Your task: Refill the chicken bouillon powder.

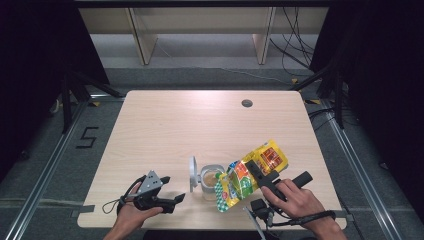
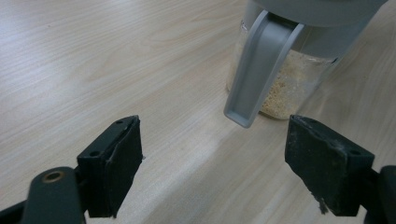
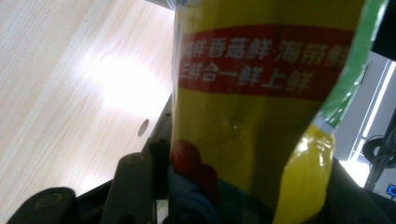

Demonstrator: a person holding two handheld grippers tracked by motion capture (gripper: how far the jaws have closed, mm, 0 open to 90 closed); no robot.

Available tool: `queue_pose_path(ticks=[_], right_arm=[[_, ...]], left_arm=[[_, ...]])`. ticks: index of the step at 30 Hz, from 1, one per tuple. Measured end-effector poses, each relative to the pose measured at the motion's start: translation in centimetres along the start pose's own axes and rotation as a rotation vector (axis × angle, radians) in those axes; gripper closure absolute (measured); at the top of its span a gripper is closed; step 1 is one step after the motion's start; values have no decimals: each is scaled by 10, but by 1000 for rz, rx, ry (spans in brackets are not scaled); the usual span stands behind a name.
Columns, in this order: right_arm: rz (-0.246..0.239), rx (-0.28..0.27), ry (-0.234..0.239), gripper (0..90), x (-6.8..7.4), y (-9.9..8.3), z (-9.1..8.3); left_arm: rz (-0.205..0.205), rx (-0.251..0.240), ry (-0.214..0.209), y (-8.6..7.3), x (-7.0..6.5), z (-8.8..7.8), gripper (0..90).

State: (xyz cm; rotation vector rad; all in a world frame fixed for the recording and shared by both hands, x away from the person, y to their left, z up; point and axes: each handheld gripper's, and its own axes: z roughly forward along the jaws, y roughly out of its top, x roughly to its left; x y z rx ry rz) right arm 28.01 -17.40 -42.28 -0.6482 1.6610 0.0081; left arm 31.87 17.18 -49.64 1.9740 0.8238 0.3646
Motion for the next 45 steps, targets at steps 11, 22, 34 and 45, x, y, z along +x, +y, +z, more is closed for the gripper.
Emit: queue_pose_path(ticks=[11, 22, 34, 45], right_arm=[[5, 1, 1, 572, 0, -1, -1], [21, -4, -5, 573, 1, -2, -1], [44, -3, -4, 573, 4, -3, -1], [35, 4, 3, 574, 2, -3, -2]], left_arm=[[3, 6, 6, 0, 0, -1, 187], [3, 6, 6, 0, 0, -1, 187], [26, 10, 4, 1, 2, 0, 187], [10, 10, 9, 0, 0, 0, 187]])
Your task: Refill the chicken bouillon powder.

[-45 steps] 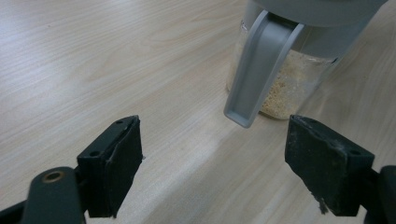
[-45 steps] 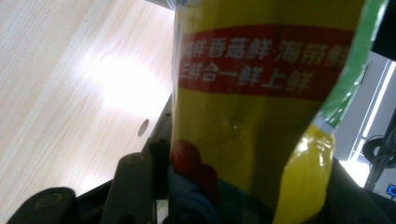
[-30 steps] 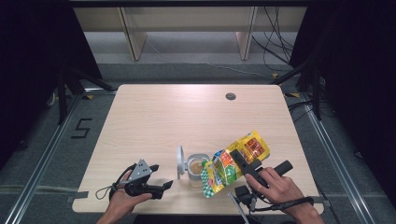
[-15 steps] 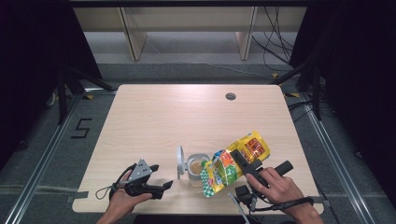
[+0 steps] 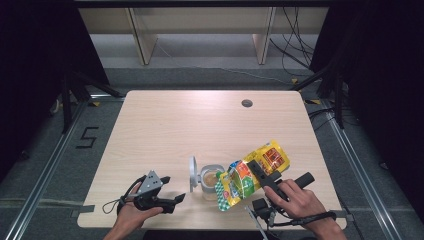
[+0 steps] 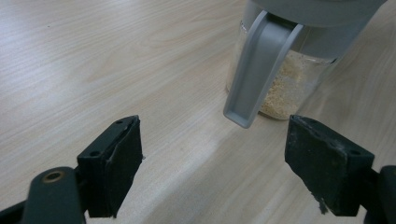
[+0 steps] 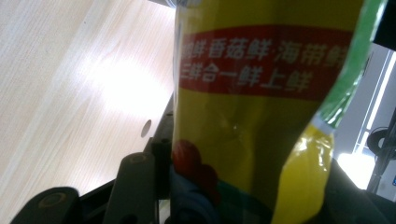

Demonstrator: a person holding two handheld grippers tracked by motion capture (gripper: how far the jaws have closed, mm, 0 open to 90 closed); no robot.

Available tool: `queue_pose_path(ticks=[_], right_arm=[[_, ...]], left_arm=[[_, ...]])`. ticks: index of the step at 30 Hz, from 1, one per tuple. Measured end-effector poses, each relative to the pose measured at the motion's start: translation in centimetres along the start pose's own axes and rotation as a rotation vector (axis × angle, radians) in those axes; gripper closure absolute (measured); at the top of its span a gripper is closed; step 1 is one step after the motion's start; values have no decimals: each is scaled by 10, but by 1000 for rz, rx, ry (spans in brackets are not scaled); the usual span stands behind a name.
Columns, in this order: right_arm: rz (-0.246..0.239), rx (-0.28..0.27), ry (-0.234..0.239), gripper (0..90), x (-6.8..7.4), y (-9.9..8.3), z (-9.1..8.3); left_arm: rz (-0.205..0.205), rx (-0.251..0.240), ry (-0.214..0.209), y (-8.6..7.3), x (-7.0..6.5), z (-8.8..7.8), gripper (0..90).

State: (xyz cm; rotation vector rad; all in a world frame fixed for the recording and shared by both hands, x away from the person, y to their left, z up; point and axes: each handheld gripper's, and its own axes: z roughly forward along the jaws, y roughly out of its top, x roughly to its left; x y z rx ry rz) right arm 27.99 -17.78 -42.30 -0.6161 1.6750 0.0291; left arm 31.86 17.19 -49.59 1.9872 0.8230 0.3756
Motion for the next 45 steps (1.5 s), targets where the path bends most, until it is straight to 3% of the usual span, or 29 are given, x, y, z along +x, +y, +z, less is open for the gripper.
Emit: queue_pose_path(ticks=[2, 3, 4, 9, 14, 25, 26, 27, 31, 36, 38, 40, 42, 45], right_arm=[[2, -3, -4, 574, 0, 0, 0], [4, -3, -3, 574, 0, 0, 0], [1, -4, -4, 574, 0, 0, 0], [3, 0, 0, 574, 0, 0, 1], [22, -2, -9, 574, 2, -2, 1], [9, 2, 1, 574, 1, -3, -1], [29, -5, -6, 574, 3, -2, 0], [7, -2, -5, 574, 1, -2, -2], [1, -6, 3, 574, 2, -1, -4], [30, -6, 0, 574, 5, -2, -5], [20, -6, -8, 575, 4, -2, -5], [36, -6, -4, 575, 5, -2, -5], [14, -7, -5, 575, 4, -2, -6], [18, -5, -7, 575, 4, -2, -6]], left_arm=[[-1, 1, 1, 0, 0, 0, 187], [18, 2, 0, 0, 1, 0, 187], [-3, -4, -2, 0, 0, 0, 187], [-16, -17, -12, 0, -1, 1, 187], [-9, -10, -11, 0, 0, 0, 187], [-7, -3, -2, 0, 0, 0, 187], [-7, -3, -2, 0, 0, 0, 187], [-8, -8, -5, 0, 0, 0, 187], [-6, -3, -2, 0, 0, 0, 187], [-15, -13, -6, 0, -1, 1, 187], [-17, -19, -10, 0, -1, 1, 187], [-7, -2, 0, 0, 0, 0, 188], [-11, -14, -4, -1, -1, 1, 187], [-8, -2, 3, 0, -1, 0, 188]])
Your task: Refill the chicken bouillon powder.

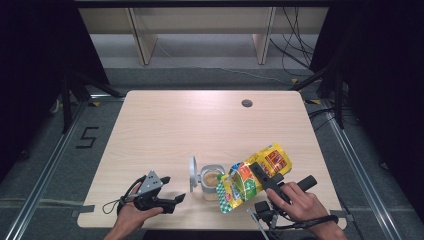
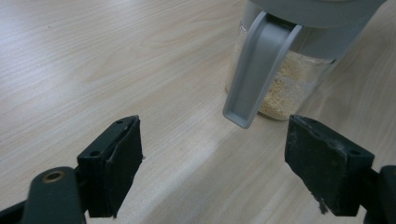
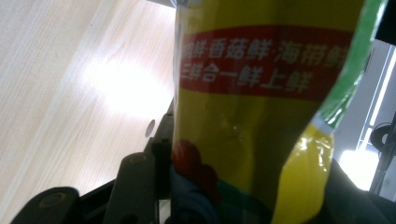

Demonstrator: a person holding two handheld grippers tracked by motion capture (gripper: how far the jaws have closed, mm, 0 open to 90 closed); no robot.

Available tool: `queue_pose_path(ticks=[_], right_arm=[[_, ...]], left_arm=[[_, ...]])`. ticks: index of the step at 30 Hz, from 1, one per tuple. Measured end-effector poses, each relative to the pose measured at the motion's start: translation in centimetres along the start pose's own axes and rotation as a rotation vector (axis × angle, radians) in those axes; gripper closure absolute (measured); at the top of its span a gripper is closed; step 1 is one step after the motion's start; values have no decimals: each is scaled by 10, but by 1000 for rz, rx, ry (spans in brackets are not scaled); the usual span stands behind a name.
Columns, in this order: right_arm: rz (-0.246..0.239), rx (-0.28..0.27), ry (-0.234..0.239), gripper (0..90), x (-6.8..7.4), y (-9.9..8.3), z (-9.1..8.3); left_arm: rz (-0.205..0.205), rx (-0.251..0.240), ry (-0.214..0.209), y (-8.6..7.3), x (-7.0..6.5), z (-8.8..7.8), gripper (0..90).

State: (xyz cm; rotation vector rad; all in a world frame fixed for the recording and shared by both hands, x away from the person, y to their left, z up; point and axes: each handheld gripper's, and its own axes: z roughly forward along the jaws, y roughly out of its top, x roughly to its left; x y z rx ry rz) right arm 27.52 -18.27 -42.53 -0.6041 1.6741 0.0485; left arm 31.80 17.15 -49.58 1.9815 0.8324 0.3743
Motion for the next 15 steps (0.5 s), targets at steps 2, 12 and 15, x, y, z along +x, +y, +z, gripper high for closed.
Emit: queue_pose_path(ticks=[2, 12, 15], right_arm=[[2, -2, -1, 575, 0, 0, 0], [-2, 4, -1, 575, -1, -2, -1], [0, 0, -3, 575, 0, -1, 0]], left_arm=[[0, 0, -1, 0, 0, 0, 188], [4, -1, 2, -1, 1, 0, 188], [5, -4, -7, -1, 1, 1, 188]])
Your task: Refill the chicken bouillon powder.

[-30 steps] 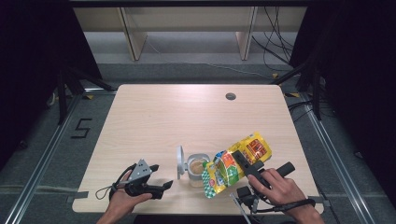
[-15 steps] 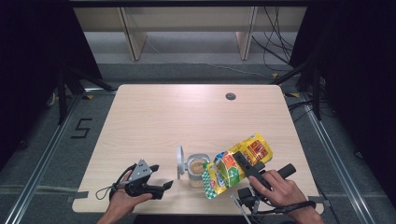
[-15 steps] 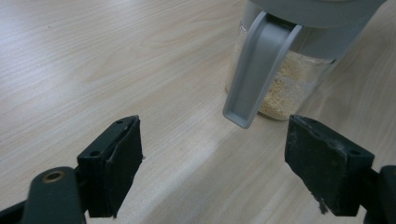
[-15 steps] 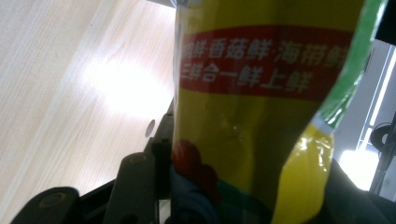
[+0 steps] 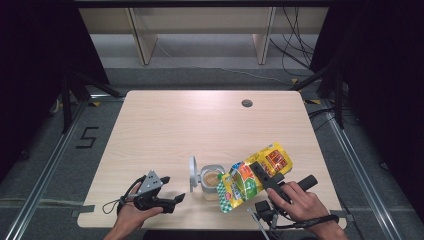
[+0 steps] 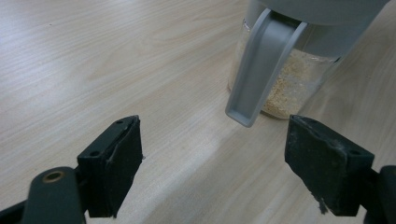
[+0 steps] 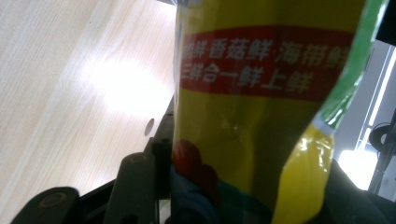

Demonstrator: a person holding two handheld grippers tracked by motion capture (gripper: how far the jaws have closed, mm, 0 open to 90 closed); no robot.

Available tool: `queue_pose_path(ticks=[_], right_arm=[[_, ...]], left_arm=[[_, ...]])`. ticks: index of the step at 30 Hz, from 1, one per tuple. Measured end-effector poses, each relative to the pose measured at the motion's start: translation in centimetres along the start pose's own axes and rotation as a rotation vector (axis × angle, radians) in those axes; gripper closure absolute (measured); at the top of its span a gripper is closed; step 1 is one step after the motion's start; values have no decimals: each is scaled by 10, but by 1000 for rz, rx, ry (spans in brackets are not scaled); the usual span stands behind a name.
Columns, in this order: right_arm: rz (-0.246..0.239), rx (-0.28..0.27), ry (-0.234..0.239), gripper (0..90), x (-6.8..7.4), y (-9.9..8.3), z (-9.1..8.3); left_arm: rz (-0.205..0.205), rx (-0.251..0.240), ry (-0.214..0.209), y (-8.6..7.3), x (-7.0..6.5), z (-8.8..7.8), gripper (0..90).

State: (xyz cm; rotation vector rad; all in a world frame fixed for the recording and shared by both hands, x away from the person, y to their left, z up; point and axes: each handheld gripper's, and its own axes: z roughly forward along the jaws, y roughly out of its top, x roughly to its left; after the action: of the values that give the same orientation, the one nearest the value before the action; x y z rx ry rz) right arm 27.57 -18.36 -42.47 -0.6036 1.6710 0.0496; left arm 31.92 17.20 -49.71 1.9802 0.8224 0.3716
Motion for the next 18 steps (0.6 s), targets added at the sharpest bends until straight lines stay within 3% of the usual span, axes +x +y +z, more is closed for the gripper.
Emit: queue_pose_path(ticks=[3, 6, 8, 14, 18], right_arm=[[1, 0, 4, 575, 0, 0, 1], [-2, -1, 7, 575, 0, 1, 1], [-2, -1, 6, 575, 0, 1, 1], [-11, 0, 19, 576, 0, 2, 3], [-18, -5, 18, 576, 1, 3, 6]], left_arm=[[0, 2, -1, 0, 0, 0, 187], [-38, -5, -4, -1, -2, 1, 188], [-4, -1, 0, 0, 0, 0, 188], [-30, -6, 2, 0, -2, 0, 188], [-10, -8, 1, 0, 0, -1, 187]])
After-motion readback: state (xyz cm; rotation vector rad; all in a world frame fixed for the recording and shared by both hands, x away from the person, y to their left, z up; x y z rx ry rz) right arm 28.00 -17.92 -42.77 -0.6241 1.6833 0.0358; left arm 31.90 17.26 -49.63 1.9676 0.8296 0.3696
